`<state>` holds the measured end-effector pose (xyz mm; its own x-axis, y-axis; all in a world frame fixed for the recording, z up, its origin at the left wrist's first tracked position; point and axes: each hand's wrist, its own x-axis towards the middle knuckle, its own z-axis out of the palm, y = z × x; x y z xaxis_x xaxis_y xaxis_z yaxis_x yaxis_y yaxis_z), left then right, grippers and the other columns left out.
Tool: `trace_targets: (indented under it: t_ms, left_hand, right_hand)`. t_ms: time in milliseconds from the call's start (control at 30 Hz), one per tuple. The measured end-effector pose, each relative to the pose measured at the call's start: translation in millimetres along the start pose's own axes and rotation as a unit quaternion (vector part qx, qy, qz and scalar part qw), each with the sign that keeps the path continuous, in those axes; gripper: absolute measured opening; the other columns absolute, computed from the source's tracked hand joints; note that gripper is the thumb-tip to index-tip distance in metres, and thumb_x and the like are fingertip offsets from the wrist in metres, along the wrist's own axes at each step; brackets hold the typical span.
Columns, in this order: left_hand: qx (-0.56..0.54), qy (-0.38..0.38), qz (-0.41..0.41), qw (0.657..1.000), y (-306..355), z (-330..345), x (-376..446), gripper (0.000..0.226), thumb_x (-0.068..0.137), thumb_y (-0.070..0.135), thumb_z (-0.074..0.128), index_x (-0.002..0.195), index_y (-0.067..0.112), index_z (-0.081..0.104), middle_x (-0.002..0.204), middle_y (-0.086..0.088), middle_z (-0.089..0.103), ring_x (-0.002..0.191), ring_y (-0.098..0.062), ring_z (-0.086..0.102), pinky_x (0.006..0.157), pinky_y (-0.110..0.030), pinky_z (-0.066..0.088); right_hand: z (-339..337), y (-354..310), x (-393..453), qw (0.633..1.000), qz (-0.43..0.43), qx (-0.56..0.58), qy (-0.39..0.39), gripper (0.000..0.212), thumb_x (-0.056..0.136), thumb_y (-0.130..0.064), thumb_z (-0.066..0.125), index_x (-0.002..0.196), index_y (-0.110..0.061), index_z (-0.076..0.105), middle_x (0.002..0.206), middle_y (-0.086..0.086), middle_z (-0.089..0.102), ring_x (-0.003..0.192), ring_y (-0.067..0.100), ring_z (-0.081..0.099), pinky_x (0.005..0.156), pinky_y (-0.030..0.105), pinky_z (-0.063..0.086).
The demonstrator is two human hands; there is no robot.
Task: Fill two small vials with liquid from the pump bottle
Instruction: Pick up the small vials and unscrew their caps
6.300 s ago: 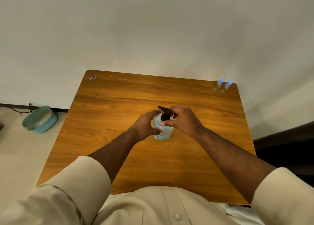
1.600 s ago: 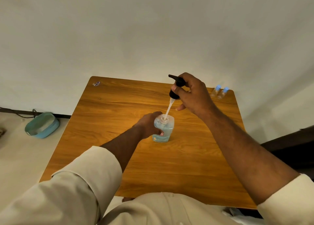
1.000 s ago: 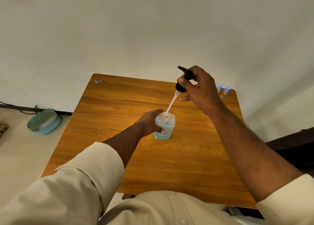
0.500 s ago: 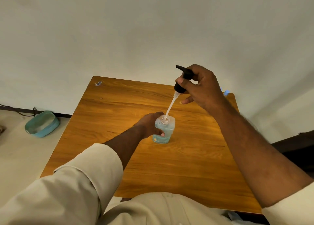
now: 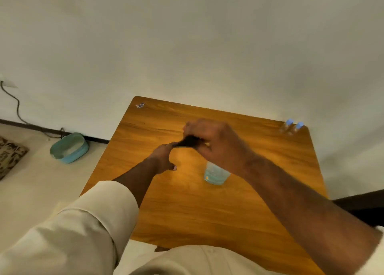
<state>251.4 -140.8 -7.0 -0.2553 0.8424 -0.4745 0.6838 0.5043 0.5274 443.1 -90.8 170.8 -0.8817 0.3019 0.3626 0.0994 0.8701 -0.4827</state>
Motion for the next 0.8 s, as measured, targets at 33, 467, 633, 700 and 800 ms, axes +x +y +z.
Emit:
trace_targets:
  t_ms: [33,467,633,700,800]
  left_hand:
    - [-0.004,0.001,-0.017,1.0,-15.2,-4.4,-2.9,0.098,0.074,0.017,0.082,0.151,0.018,0.022,0.152,-0.013,0.034,0.137,-0.031,0.036,0.108,-0.044,0.039]
    - [0.118,-0.042,-0.07,0.99,-117.8,-2.5,19.0,0.101,0.077,0.028,0.079,0.153,0.025,0.012,0.159,-0.009,0.017,0.144,-0.032,0.019,0.111,-0.054,0.032]
    - [0.106,-0.052,-0.067,0.991,-118.9,5.0,31.0,0.107,0.075,0.031,0.079,0.152,0.03,0.005,0.159,-0.002,0.016,0.143,-0.031,0.02,0.106,-0.057,0.034]
    - [0.144,-0.055,-0.063,0.986,-118.8,9.0,32.1,0.106,0.072,0.033,0.081,0.15,0.033,0.01,0.157,0.0,0.018,0.142,-0.03,0.021,0.1,-0.06,0.037]
    - [0.181,-0.041,-0.065,0.98,-118.5,9.7,33.7,0.097,0.07,0.031,0.082,0.145,0.036,0.021,0.153,-0.002,0.019,0.138,-0.032,0.023,0.096,-0.062,0.038]
  right_hand:
    - [23.0,6.9,2.3,0.999,-0.009,-0.009,-0.032,0.017,0.08,0.001,0.067,0.097,-0.002,0.069,0.098,0.013,0.069,0.092,0.025,0.066,0.076,0.037,0.057]
    - [210.6,124.3,12.4,0.91,0.059,-0.2,-0.357,0.027,0.089,-0.002,0.054,0.112,-0.016,0.057,0.121,0.006,0.051,0.111,0.028,0.049,0.067,0.035,0.045]
    - [233.4,132.0,11.0,0.895,0.056,-0.226,-0.381,0.03,0.09,-0.005,0.053,0.117,-0.018,0.052,0.128,0.006,0.043,0.114,0.026,0.042,0.064,0.035,0.051]
    - [236.6,135.1,7.6,0.898,0.063,-0.214,-0.379,0.03,0.09,-0.007,0.053,0.117,-0.018,0.051,0.131,0.007,0.041,0.118,0.025,0.04,0.069,0.038,0.052]
    - [238.9,136.8,7.2,0.9,0.062,-0.203,-0.381,0.028,0.091,-0.008,0.049,0.118,-0.018,0.05,0.135,0.008,0.038,0.123,0.025,0.036,0.075,0.038,0.05]
